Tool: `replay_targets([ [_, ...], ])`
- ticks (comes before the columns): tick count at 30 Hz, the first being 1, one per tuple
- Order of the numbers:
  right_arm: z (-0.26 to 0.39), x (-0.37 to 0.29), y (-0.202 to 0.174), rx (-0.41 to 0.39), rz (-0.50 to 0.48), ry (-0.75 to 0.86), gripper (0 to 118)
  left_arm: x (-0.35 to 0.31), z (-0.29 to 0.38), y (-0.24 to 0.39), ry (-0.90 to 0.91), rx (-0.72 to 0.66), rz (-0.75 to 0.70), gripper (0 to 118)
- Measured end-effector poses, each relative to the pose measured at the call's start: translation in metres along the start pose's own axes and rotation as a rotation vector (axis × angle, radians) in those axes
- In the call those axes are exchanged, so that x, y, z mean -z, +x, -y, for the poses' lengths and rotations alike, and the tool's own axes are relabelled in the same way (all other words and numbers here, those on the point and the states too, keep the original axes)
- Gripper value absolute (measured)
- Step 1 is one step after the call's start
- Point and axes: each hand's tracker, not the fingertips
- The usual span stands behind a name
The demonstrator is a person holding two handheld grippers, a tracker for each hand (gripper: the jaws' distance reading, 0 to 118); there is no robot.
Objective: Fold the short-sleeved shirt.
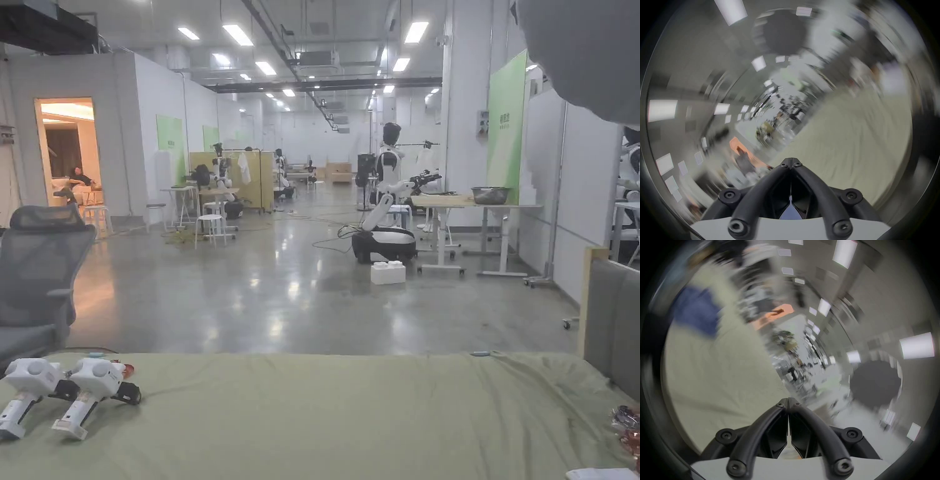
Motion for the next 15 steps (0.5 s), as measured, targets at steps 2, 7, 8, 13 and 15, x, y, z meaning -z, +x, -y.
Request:
replay_targets([
  [2,0.003,0.005,0.029,0.382,0.009,-0.041,0,-0.004,-0.007,-0.028,0.021,-0.306,-0.005,0],
  [7,0.029,0.004,0.05,0.893,-0.03,-0.029,0,-0.016,0.009,-0.045,0.068,-0.569,0.018,0],
  [8,0.029,0.005,0.05,0.881,-0.035,-0.029,0,-0.015,0.005,-0.04,0.062,-0.544,0.019,0],
  [13,0.023,0.003,0.047,0.836,-0.045,-0.016,0,-0.018,0.004,-0.036,0.069,-0.488,0.02,0],
  [15,0.021,0.002,0.045,0.845,-0.056,-0.008,0,-0.018,0.003,-0.033,0.072,-0.481,0.021,0],
])
